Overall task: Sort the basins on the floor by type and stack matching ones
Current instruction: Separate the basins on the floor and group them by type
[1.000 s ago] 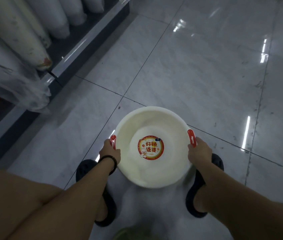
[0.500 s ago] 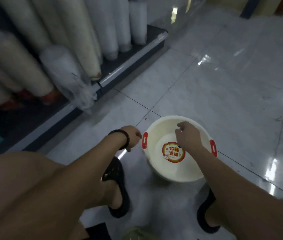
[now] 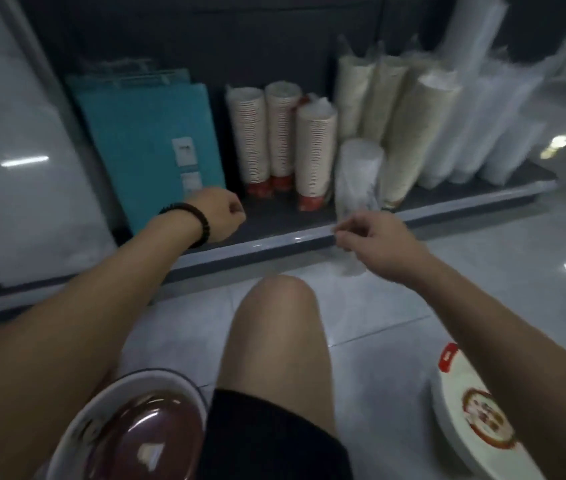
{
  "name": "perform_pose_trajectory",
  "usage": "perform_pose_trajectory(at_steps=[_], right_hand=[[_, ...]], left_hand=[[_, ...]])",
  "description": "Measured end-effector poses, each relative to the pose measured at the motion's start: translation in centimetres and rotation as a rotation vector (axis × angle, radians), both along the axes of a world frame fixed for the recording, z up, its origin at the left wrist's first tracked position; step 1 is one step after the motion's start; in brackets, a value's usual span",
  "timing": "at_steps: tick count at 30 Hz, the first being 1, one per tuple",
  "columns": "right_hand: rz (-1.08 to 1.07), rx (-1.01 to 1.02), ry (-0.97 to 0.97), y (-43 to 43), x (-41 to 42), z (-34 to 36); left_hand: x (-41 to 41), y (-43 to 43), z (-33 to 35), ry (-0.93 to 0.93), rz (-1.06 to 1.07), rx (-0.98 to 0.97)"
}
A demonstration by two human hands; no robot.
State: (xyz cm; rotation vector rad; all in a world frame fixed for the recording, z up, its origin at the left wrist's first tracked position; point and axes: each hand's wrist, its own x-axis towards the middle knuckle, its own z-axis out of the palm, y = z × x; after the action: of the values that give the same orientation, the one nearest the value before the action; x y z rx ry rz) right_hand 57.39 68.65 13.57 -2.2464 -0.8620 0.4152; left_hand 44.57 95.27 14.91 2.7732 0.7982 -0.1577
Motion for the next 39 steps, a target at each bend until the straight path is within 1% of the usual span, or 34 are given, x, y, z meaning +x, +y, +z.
perform_pose_trajectory(at_steps=[3,5,7,11,14,17,20,25,28,30,32,34,37,38,39], right_hand=[[0.155,-0.104,0.01,6.5,-1.5,2.0],[0.257,-0.17,-0.021,9.9,-2.9,2.4],[0.358,-0.248,-0.05,13.1,-5.0,2.1],[0.493,-0.33,-0.094,15.1,-8.8,-0.8],[0.572,-0.368,-0.057,15.1,-10.5,-3.8],[0.671,-0.42,-0.049,16.9,-11.5,-6.1],[0.809,-0.466,-0.042,20.3,-13.4,-7.8],[1.161,-0.609,-0.091,24.0,-16.7,-8.2],[1.287,-0.575,-0.126,24.7,-17.4,-7.0],[1.303,-0.521,-0.082,25.4,-17.4,-6.6],[1.248,-0.518,0.048,26.0,-17.4,-7.3],[1.173,-0.446,0.175,25.7,-17.6,-8.8],[0.958,-0.284,0.438,24.0,-17.6,-12.3],[0.86,-0.278,0.517,23.5,-17.6,-13.6],[0.756,-0.291,0.548,23.1,-17.6,-15.0]], left_hand=[[-5.5,4.3,-2.6,0.086,0.116,-0.057],[-8.3,5.8,-4.1,0.148,0.174,-0.099],[-10.9,7.3,-5.5,0.161,0.258,-0.153],[-13.1,8.3,-9.2,0.171,0.347,-0.22],[-13.7,7.6,-11.7,0.189,0.397,-0.277],[-14.6,6.9,-13.2,0.19,0.512,-0.3],[-16.5,6.3,-12.4,0.215,0.615,-0.281],[-21.2,6.4,-10.6,0.253,0.874,-0.245],[-23.5,5.5,-9.3,0.235,0.973,-0.242],[-23.8,3.0,-6.8,0.21,1.008,-0.206],[-24.4,1.4,-5.5,0.188,1.048,-0.158],[-25.6,-0.1,-4.3,0.164,1.102,-0.121],[-27.5,-1.7,-1.9,0.14,1.147,-0.073],[-28.1,-2.1,-1.2,0.126,1.16,-0.064],[-28.7,-2.3,-0.4,0.11,1.175,-0.066]])
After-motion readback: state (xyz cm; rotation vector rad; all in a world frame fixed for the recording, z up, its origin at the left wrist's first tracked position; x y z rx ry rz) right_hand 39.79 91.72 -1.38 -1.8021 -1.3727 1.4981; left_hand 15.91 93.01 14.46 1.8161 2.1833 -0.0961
